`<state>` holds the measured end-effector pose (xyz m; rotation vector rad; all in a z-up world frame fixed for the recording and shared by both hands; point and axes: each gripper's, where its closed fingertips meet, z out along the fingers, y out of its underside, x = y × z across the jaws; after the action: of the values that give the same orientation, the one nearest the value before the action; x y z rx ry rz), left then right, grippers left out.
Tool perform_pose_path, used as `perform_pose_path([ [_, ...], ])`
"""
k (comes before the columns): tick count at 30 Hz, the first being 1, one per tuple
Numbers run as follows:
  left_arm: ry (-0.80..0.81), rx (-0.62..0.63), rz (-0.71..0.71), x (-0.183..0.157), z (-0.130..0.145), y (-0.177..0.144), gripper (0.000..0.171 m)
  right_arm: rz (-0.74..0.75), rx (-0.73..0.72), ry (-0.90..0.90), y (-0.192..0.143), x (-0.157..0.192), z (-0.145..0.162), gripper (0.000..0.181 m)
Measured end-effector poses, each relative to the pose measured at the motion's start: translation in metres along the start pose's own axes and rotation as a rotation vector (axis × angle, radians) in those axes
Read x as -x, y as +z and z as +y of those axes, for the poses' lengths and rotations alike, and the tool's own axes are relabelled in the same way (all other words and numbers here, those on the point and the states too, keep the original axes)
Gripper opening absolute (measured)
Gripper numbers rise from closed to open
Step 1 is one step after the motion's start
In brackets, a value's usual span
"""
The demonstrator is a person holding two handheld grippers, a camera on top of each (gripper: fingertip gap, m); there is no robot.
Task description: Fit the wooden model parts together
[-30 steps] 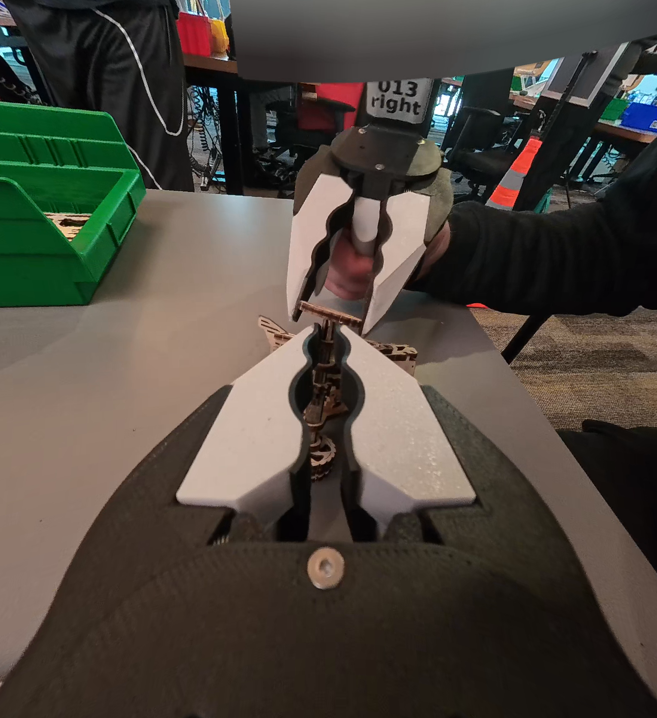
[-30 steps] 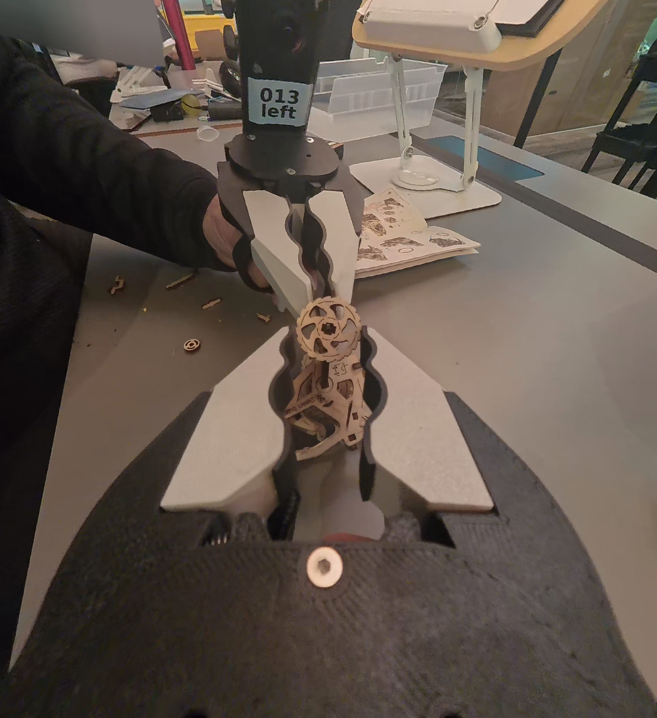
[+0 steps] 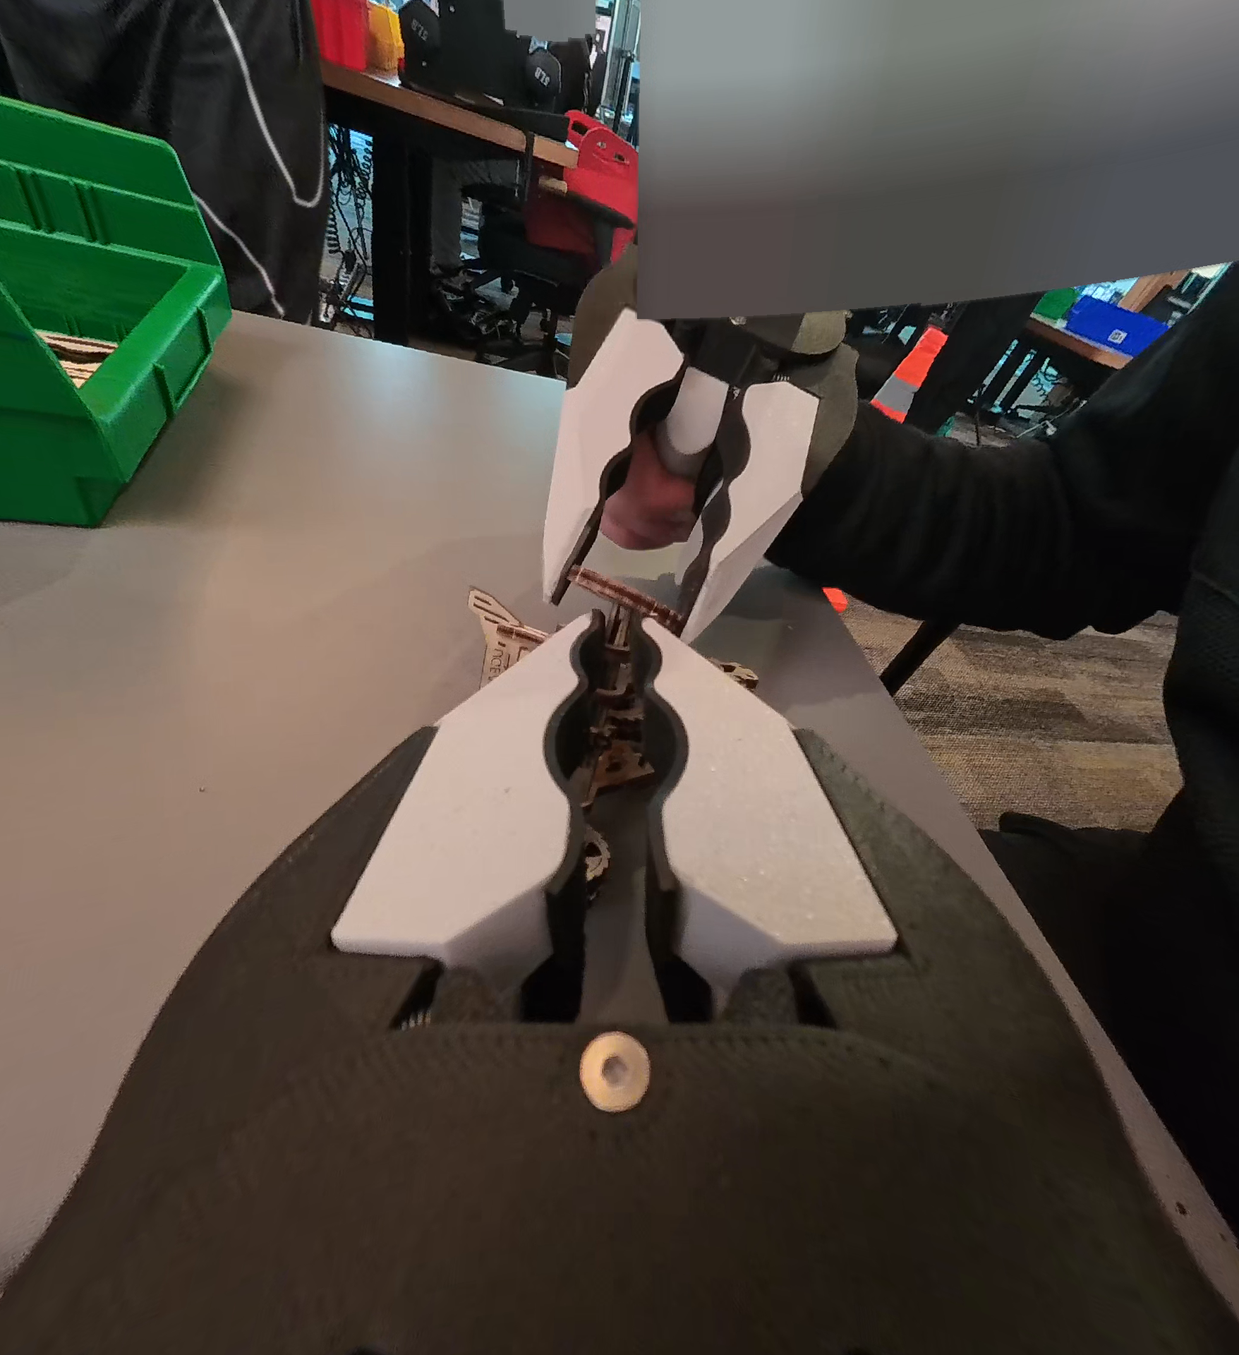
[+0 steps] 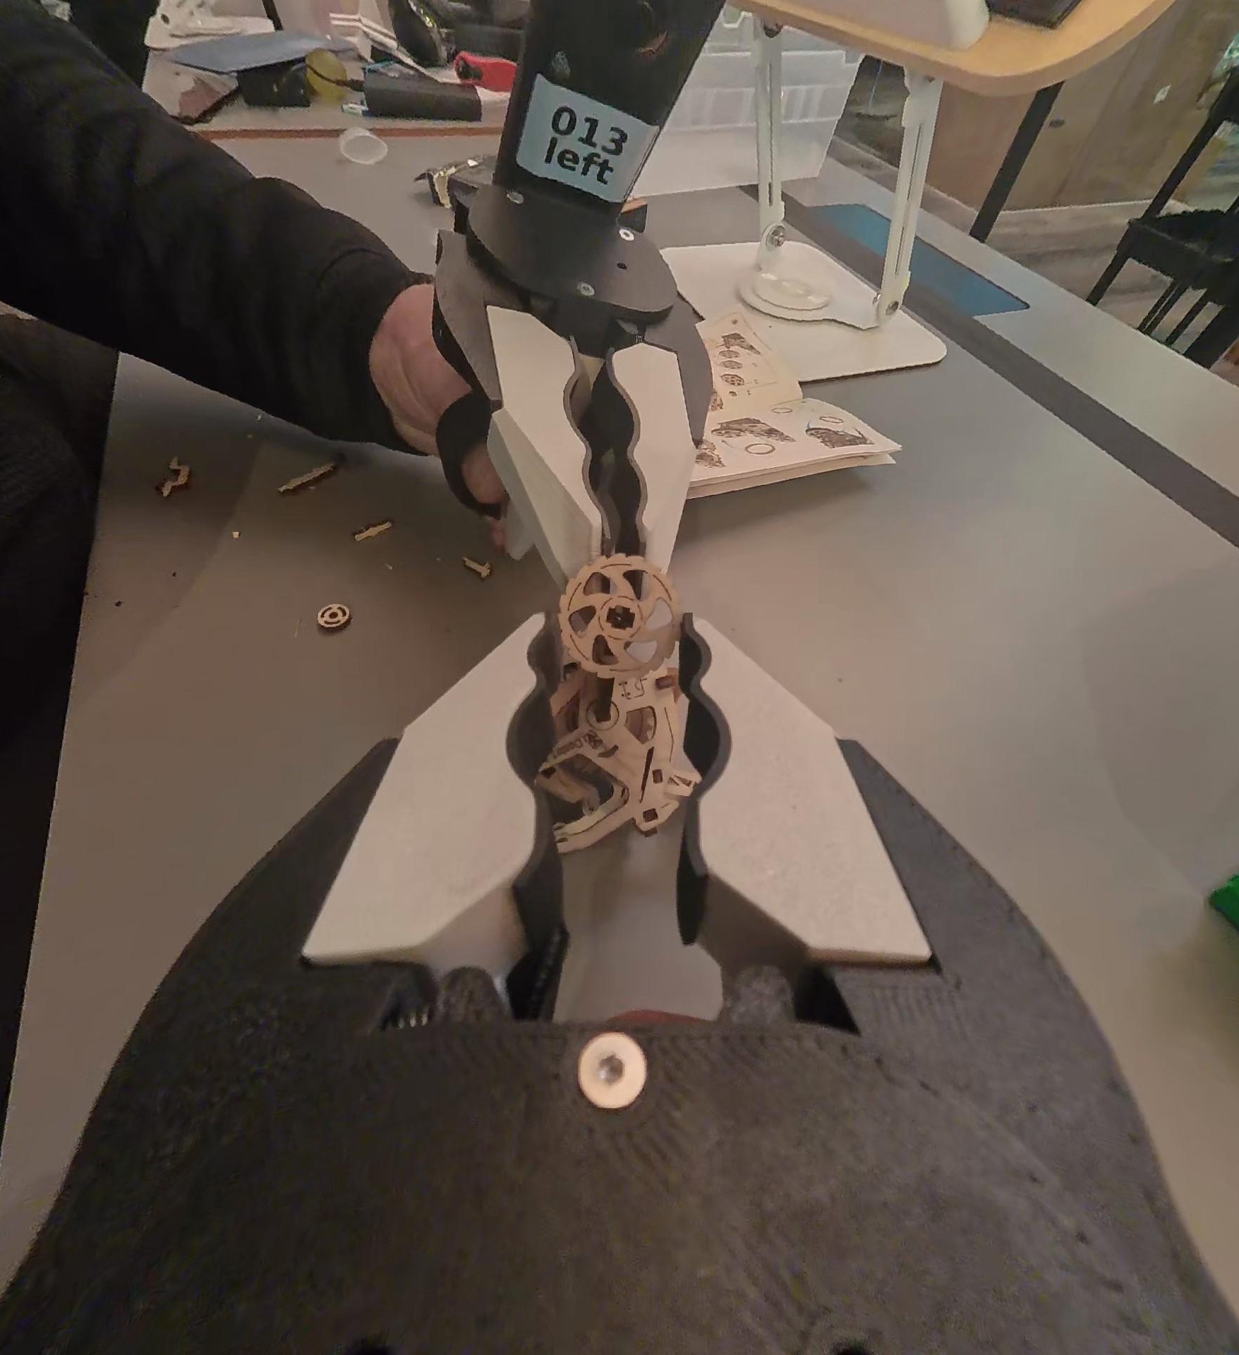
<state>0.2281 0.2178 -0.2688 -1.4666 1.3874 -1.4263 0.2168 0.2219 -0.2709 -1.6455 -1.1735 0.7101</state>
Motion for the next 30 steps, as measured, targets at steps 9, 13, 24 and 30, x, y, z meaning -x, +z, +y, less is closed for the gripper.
perform_pose_path([
  [9, -0.107, -0.014, 0.065, 0.000, -0.001, -0.002, 0.003, 0.000, -0.019, 0.017, 0.001, 0.000, -0.001, 0.029],
  [13, -0.211, -0.044, 0.113, 0.000, -0.003, -0.008, 0.003, 0.001, -0.018, 0.018, 0.002, -0.001, 0.000, 0.030],
  [24, -0.371, -0.058, 0.085, 0.004, -0.020, -0.012, 0.012, 0.001, 0.060, -0.012, 0.004, -0.001, 0.000, 0.029],
  [30, -0.423, -0.102, 0.055, 0.006, -0.015, -0.014, 0.004, -0.002, 0.099, -0.027, 0.005, -0.001, -0.001, 0.029],
])
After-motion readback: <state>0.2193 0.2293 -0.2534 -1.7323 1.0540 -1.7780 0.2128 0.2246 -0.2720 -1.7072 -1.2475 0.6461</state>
